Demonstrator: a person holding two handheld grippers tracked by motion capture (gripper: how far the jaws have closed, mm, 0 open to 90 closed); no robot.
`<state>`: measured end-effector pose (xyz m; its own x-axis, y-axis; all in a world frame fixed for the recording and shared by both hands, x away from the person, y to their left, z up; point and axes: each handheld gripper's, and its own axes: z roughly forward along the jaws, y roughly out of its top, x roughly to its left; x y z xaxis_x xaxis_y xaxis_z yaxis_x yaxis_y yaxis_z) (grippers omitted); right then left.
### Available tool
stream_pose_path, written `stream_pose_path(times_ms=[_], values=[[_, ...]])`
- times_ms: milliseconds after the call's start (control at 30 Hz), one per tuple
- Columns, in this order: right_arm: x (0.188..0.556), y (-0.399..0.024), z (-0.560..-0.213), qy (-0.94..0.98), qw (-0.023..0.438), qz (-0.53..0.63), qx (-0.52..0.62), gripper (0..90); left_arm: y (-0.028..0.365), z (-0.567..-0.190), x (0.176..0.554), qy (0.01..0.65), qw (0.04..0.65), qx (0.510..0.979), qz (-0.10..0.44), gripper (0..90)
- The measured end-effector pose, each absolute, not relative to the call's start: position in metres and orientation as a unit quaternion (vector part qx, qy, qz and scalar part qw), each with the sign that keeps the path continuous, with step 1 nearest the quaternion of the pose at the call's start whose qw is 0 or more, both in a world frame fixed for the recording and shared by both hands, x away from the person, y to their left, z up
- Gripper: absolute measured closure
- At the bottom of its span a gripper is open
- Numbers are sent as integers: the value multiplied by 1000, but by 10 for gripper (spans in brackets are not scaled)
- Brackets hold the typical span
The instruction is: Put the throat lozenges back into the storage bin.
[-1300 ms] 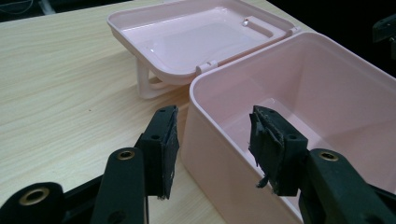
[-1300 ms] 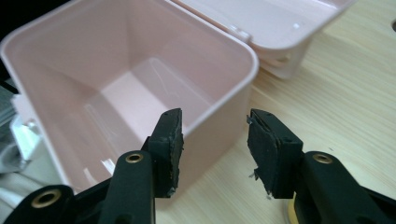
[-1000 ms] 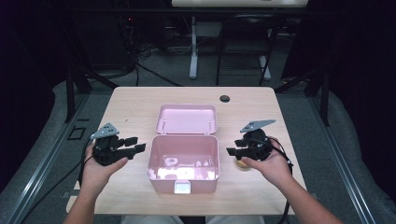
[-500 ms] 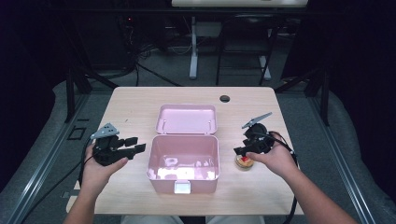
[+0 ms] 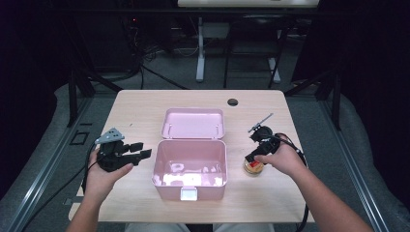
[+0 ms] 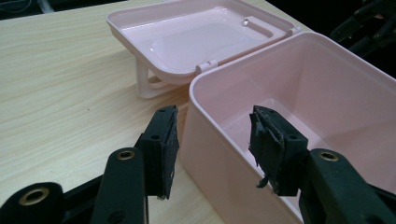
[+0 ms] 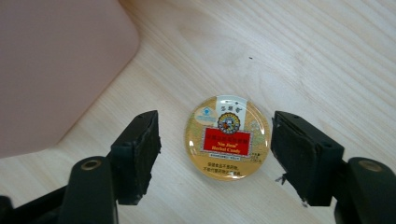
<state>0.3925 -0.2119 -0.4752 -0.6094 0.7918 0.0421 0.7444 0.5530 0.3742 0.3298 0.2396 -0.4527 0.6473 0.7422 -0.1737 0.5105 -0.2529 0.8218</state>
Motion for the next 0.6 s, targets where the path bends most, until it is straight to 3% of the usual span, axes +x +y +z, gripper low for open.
stream_pose_path(times_ms=[600], values=[[416, -204, -500, 882, 43, 115, 455, 199, 243, -453, 331, 405, 463, 778, 126, 512]])
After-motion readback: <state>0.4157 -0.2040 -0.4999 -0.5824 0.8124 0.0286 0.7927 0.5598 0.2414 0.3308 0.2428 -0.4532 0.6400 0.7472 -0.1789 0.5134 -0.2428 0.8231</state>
